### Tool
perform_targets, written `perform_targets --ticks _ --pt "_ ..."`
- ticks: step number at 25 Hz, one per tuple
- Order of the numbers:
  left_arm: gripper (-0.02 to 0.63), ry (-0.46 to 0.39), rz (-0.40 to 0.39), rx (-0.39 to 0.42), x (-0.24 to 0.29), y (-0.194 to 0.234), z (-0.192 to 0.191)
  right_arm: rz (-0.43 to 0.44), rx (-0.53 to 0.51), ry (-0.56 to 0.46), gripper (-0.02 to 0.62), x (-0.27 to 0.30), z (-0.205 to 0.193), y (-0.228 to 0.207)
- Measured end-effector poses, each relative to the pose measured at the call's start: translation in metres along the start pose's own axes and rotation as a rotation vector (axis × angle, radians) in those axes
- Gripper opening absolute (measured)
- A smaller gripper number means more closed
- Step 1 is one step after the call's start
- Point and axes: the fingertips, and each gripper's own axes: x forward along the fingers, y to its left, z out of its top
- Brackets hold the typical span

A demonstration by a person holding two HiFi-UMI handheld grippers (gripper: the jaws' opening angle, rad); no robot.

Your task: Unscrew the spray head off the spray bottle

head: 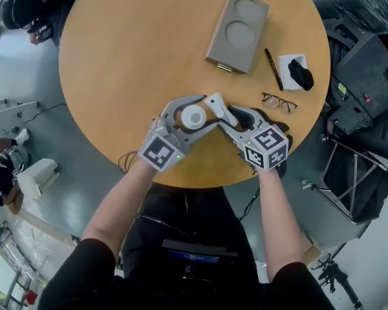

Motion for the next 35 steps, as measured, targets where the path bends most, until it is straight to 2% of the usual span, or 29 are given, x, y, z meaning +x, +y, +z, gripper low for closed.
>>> perform_targets --ticks 7,20,24,26,35 --pt "0.287 0.073 -0.017 0.03 0.008 0.001 -0.033 -0.031 0.01 -0.02 0.232 0.01 -0.006 -0.011" --pt "0.314 0.166 -0.034 0.012 0.013 0.005 -0.05 -0.031 0.006 -0.003 0.238 0.011 -0.008 -0.018" --pt "0.357 0.149 -0.038 0.021 0.008 0.006 -0.046 -0.038 -0.017 0.007 0.238 0.013 -0.01 -0.017" --pt "0.359 0.132 -0.04 0.035 0.003 0.007 -0.04 -0.044 -0.027 0.006 0.238 0.014 -0.008 -0.016" --pt "0.36 0.153 -0.045 0.048 -0.005 0.002 -0.035 -0.06 -0.062 0.036 0.244 0.018 -0.011 -0.009"
